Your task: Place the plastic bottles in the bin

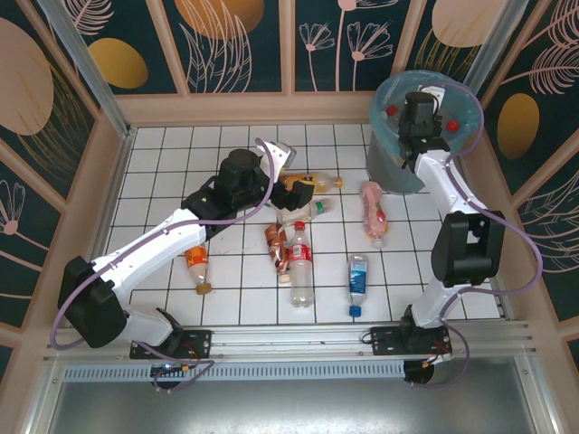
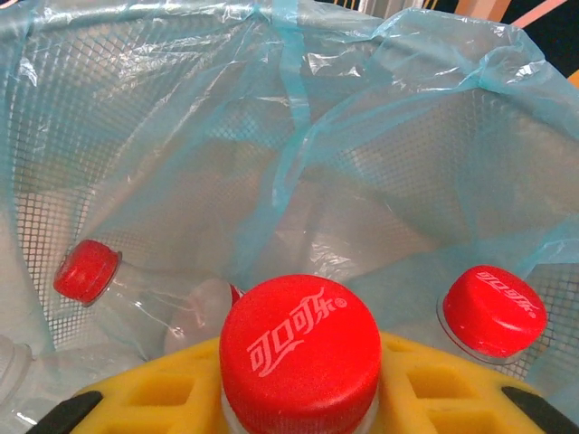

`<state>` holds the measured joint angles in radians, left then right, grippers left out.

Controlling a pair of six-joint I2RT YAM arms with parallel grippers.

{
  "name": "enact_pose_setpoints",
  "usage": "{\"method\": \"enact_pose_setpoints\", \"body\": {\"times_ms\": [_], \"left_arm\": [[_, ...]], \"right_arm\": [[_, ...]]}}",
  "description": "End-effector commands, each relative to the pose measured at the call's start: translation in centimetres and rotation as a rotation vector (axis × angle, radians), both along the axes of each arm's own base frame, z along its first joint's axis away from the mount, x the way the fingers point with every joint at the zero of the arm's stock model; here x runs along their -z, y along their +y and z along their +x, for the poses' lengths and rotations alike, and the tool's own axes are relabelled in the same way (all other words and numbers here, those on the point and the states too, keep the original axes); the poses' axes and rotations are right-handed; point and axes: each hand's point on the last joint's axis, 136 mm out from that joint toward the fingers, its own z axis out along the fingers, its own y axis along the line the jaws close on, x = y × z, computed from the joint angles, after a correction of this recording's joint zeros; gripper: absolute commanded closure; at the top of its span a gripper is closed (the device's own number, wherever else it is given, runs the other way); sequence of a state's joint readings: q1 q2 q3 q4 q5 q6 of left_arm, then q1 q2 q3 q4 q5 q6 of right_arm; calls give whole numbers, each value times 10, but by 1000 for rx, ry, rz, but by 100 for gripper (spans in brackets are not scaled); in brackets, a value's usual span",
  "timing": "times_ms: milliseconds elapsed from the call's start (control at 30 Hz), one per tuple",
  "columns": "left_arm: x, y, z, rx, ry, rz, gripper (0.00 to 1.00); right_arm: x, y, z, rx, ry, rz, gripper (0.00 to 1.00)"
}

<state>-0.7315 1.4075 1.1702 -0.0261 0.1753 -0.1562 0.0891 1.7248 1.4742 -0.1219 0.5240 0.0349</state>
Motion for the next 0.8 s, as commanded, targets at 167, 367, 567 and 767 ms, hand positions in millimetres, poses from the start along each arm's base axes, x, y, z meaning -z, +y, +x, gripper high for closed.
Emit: {"method": "enact_pose_setpoints", "body": {"times_ms": [167, 367, 567, 767], "left_arm": [[2, -1, 4, 3, -22, 9, 6], [-1, 0, 3, 2, -24, 3, 6], [-5, 0, 2, 3, -32, -5, 6], [-5, 1, 1, 3, -28, -8, 6]], "right_arm": [[26, 5, -11, -18, 123, 80, 45], [-66, 21, -12, -75, -37, 161, 41], [-104, 23, -19, -90, -107, 173, 40], [-93, 27, -19, -101, -85, 198, 47]]}}
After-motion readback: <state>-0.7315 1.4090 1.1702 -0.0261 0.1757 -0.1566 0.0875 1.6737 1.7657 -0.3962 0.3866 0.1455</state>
